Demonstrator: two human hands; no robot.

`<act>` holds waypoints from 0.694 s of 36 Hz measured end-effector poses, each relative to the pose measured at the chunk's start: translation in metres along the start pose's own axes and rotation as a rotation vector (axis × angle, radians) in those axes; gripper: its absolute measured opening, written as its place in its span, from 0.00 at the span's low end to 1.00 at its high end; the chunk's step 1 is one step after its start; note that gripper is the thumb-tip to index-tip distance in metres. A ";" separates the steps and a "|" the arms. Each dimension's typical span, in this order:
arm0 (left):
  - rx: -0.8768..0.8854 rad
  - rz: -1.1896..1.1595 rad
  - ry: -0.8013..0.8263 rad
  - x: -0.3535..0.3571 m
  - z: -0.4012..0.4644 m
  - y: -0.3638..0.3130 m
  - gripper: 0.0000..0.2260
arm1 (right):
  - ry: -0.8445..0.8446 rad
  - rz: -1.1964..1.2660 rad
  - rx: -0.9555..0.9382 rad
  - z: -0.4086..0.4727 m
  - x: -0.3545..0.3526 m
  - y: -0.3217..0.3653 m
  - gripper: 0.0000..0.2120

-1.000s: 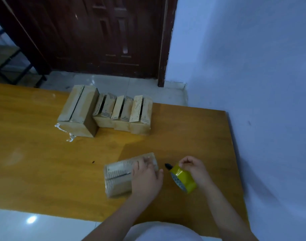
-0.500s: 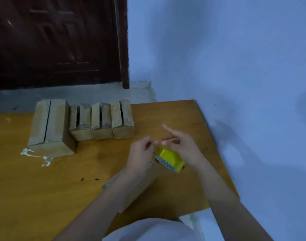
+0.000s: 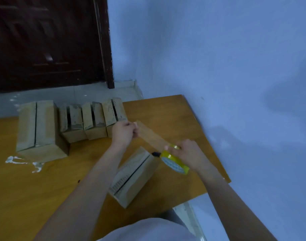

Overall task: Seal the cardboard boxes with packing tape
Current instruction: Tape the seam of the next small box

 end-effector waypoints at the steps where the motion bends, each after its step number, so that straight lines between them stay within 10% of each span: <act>1: 0.014 0.038 0.005 0.000 0.003 0.002 0.13 | 0.008 -0.098 0.118 -0.002 0.003 -0.012 0.26; 25: 0.025 0.425 -0.107 -0.002 0.007 0.076 0.14 | 0.185 -0.119 0.099 0.010 0.061 -0.038 0.17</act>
Point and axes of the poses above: each hand's wrist, its own z-axis towards the middle knuckle, its own x-axis out of the palm, y = z × x, the point moved 10 cm from there along z, towards the middle knuckle, and after that the axes turned 13 degrees about y, right-handed, at the moved point
